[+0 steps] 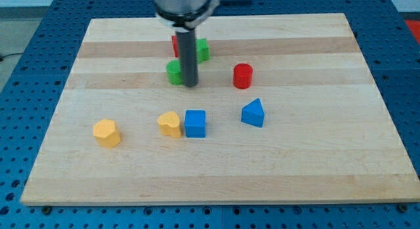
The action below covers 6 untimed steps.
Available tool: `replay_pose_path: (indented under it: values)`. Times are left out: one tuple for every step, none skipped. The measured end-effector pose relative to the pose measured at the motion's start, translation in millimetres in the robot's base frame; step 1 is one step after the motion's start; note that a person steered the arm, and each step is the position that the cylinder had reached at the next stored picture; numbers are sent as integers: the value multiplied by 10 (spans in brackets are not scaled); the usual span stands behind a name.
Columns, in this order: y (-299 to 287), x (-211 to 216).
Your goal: Move the green circle left to the red star
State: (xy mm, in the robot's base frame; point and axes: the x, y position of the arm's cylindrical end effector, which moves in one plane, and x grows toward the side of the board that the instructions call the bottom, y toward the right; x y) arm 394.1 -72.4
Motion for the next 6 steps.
replay_pose_path:
  values:
    - [-258, -130]
    - [-261, 2]
    - [-397, 20]
    - [-535, -314]
    - [-420, -507]
    - [-404, -507]
